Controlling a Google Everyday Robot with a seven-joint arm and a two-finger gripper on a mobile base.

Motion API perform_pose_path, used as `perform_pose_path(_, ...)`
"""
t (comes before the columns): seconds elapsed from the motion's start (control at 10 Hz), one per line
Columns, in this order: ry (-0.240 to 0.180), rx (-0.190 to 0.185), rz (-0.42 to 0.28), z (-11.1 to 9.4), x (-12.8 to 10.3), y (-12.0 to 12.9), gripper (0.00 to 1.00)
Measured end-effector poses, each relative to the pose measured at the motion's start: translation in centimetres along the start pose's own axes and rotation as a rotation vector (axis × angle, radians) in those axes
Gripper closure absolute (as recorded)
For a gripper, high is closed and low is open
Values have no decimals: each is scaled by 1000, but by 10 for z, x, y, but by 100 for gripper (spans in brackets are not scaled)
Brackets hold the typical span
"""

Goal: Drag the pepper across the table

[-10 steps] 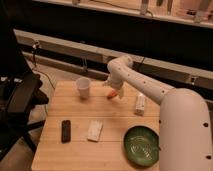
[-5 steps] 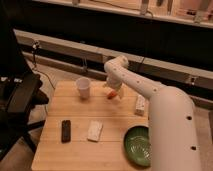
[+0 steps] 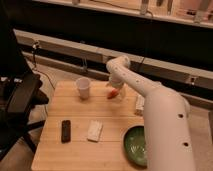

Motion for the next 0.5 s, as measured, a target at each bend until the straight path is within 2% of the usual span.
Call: perform_pose_path(0.5,-43,-31,24,26,8,2,20)
